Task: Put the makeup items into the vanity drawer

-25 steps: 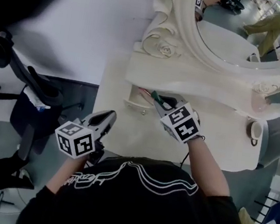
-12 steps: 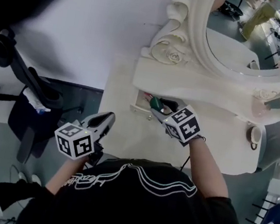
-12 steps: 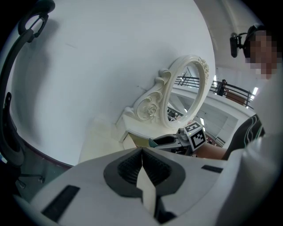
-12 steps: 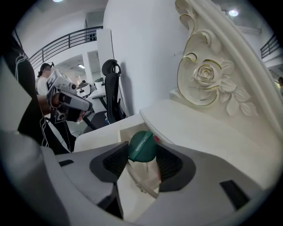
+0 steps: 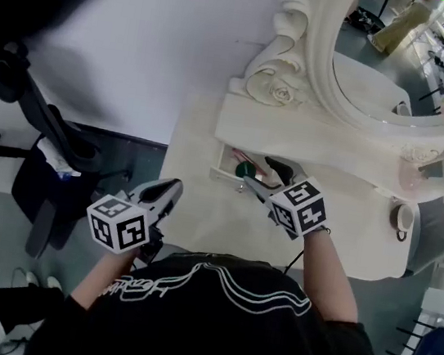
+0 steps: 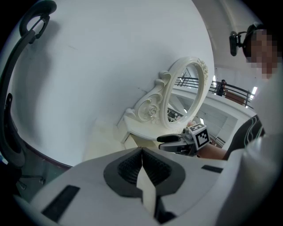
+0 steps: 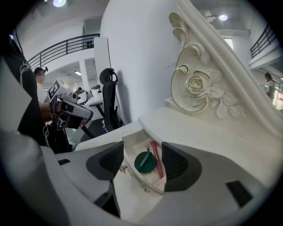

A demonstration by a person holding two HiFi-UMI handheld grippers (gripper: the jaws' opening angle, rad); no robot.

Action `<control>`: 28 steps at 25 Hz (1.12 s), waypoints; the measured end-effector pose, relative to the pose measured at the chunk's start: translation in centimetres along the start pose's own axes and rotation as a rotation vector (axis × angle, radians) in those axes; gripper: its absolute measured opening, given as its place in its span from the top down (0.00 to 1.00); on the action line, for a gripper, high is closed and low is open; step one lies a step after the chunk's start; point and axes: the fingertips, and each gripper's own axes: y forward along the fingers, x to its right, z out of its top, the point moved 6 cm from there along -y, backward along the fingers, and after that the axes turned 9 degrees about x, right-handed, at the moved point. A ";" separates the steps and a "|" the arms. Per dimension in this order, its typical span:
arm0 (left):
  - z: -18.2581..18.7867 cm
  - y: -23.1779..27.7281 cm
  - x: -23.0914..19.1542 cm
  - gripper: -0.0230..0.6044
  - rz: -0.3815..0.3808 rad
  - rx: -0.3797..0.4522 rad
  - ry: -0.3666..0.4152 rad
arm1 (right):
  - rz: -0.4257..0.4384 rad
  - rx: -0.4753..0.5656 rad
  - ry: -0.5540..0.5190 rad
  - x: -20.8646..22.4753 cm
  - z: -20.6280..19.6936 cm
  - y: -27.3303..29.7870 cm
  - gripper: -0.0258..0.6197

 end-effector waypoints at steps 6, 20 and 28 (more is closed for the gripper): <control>-0.2 -0.2 2.0 0.93 -0.012 0.005 0.004 | 0.015 0.128 0.048 -1.0 1.2 -3.2 0.53; 0.6 1.3 15.4 0.93 -0.173 0.051 0.132 | 0.088 0.455 0.150 -4.4 1.4 -16.9 0.92; 0.3 0.9 21.3 0.93 -0.244 0.104 0.223 | 0.103 0.552 0.082 -6.4 1.1 -22.0 0.92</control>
